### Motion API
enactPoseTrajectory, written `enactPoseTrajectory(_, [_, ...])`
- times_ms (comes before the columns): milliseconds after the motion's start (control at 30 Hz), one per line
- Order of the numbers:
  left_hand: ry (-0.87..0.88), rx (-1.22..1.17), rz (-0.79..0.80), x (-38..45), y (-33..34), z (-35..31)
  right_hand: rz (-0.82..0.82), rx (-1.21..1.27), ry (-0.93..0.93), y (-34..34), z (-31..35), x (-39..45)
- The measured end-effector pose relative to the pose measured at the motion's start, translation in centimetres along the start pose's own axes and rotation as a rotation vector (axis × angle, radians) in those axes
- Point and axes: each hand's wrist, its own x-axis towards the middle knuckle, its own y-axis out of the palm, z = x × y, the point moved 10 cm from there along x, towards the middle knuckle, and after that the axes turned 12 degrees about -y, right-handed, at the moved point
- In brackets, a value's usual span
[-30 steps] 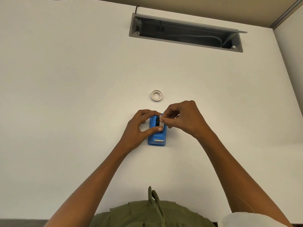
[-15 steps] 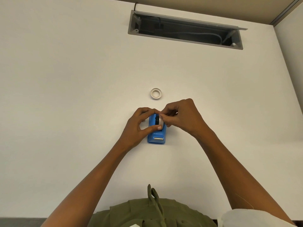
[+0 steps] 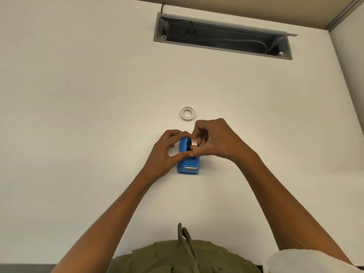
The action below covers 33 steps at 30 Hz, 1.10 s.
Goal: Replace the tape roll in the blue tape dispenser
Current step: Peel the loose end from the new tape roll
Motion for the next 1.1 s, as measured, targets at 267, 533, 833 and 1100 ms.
enactPoseTrajectory(267, [-0.016,-0.002,-0.004,0.1,0.0,0.1,0.026,-0.022,0.018,-0.1,-0.2,0.6])
enactPoseTrajectory(533, [-0.041,-0.024,-0.001,0.0,0.1,0.1,0.009,0.009,0.017,-0.2,-0.4,0.6])
enactPoseTrajectory(833, [-0.056,-0.017,0.001,0.0,0.2,0.3,-0.028,0.069,0.003,-0.4,-0.3,0.3])
enactPoseTrajectory(1100, [-0.029,-0.008,0.011,-0.1,0.1,-0.4,0.046,-0.014,-0.017,0.2,-0.1,-0.4])
